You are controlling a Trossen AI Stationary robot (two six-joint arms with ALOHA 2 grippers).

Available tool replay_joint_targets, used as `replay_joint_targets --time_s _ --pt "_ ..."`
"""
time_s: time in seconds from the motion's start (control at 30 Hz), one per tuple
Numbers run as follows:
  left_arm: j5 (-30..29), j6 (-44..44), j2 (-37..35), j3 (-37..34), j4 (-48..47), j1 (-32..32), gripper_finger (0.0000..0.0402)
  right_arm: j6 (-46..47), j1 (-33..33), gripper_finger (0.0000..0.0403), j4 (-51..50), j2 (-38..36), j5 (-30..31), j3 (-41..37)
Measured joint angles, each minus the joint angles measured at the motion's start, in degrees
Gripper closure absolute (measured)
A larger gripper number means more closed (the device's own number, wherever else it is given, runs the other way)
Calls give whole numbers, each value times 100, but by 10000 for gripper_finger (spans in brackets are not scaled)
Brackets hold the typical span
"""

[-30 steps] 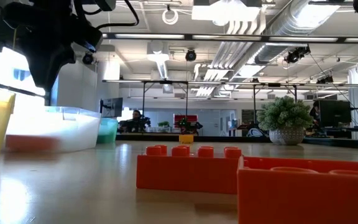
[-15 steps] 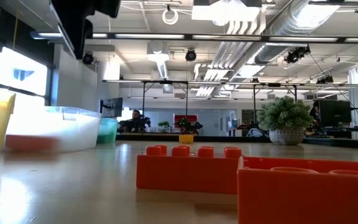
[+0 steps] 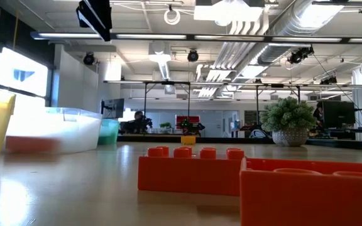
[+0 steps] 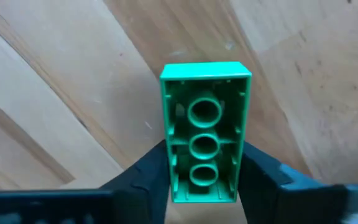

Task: Sort & place blocks by color
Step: Put the green game piece into the green bin

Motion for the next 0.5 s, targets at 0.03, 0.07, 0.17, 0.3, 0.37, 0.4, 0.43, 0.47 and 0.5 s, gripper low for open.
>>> replay_joint_targets --time_s 0.03,0.07,0.17,0.3,0.37,0.4,0.43,0.47,0.5 --pt "0 -1 0 0 9 0 232 43 -4 277 9 3 -13 3" --pt "0 0 0 0 22 3 232 52 -16 286 27 0 -48 15" --pt "2 -1 0 0 40 46 232 42 -56 292 -52 11 -56 126" --pt "137 -79 0 0 191 247 232 22 -216 292 128 2 125 303" --pt "333 -98 0 0 347 392 232 -3 -334 292 248 -46 289 391" --pt "432 -73 0 0 431 461 232 -20 -404 292 296 -40 397 419" --pt "526 -31 0 0 519 535 232 -45 -472 292 352 -32 519 461" --pt "618 -17 0 0 611 607 232 -69 -542 292 443 -34 662 523" --pt "702 -18 0 0 726 680 232 -102 -619 292 538 -38 778 585"
